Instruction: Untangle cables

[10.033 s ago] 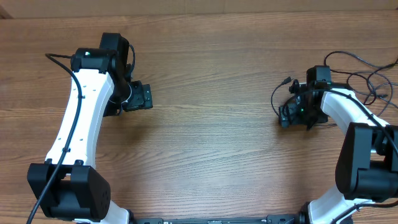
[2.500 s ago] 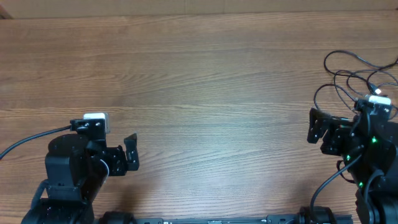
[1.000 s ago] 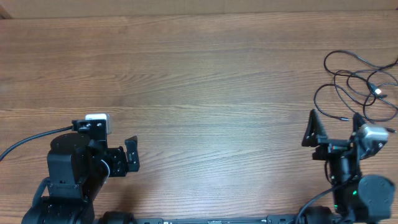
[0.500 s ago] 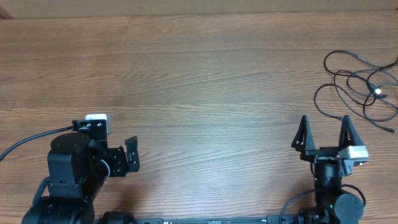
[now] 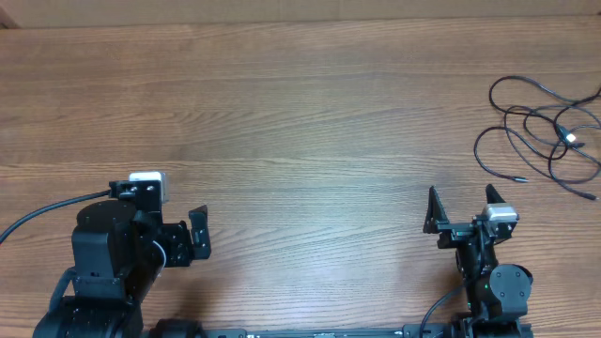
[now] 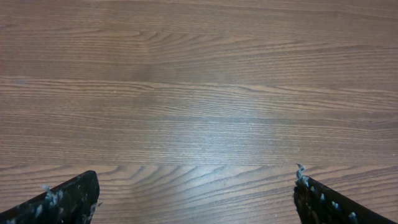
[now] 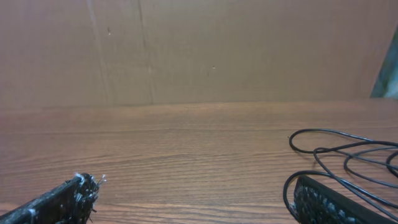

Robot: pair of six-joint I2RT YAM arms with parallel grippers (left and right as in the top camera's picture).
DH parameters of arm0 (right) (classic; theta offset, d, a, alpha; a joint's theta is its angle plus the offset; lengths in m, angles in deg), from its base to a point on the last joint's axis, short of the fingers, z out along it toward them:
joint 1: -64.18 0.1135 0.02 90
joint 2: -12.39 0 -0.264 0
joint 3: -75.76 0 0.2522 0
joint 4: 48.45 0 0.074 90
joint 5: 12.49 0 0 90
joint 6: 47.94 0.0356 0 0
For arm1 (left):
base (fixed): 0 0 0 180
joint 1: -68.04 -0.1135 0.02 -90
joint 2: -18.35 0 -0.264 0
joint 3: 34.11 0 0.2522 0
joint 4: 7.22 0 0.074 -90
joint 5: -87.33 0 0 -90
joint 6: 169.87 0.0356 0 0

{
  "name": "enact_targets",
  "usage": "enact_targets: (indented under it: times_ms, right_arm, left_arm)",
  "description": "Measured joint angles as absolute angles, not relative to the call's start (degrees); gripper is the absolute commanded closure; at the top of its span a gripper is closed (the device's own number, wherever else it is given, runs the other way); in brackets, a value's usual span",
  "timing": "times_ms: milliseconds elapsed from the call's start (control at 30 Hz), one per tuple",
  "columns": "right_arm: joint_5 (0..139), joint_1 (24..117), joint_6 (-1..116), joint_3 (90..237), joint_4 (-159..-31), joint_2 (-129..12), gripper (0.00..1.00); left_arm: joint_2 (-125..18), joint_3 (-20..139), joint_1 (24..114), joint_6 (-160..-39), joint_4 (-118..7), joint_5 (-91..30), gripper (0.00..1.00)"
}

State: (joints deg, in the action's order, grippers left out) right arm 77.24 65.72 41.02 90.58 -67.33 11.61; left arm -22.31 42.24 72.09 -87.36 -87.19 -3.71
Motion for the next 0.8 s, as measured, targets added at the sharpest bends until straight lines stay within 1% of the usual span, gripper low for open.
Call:
enact_targets:
  times_ms: [800]
  right_arm:
    - [76.4,65.7,40.5,90.6,-67.3,11.6,0.00]
  left_arm:
    - [-22.3,42.2,72.1,-87.4,-87.2,-3.7,0.00]
